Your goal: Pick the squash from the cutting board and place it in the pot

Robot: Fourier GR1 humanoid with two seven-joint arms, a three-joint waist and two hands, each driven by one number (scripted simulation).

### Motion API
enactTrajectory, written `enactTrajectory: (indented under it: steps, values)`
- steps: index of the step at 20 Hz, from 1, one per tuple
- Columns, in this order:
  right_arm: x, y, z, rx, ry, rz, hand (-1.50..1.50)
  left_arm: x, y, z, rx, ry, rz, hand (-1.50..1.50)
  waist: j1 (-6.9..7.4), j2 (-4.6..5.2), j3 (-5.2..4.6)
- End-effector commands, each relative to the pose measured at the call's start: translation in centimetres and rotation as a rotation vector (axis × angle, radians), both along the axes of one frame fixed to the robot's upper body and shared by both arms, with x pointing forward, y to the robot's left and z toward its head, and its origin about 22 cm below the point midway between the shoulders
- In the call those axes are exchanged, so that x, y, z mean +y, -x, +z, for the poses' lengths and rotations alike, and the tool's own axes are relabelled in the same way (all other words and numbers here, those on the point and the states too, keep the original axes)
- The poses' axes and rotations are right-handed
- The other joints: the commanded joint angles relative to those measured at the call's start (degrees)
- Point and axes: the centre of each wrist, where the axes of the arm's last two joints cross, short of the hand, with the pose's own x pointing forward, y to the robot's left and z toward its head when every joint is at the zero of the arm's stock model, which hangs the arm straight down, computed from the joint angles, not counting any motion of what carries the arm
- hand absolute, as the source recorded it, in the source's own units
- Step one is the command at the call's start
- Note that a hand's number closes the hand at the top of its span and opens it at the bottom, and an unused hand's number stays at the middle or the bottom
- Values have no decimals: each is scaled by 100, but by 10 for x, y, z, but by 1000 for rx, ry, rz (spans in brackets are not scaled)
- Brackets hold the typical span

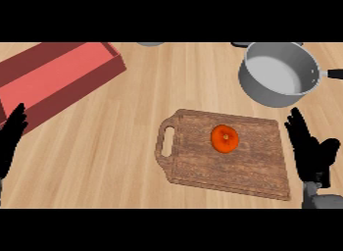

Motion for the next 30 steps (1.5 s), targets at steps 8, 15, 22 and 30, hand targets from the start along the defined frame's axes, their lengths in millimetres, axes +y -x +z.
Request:
enactTrajectory:
  steps: [8,15,22,30]
  values:
    - [-63,76,-30,168,589,-566,-150,-17,7,3,-111,-7,-62,0,-375,88,-191]
    - [60,86,-28,-122,586,-679,-150,-24,18,-7,-119,15,-95,0,-184,42,-92]
    - [86,102,-3,128,633,-529,-150,-41,18,-6,-134,29,-128,0,-93,87,-97]
    - [110,47,59,460,692,-338,-150,-42,13,5,-138,23,-143,0,52,99,-71]
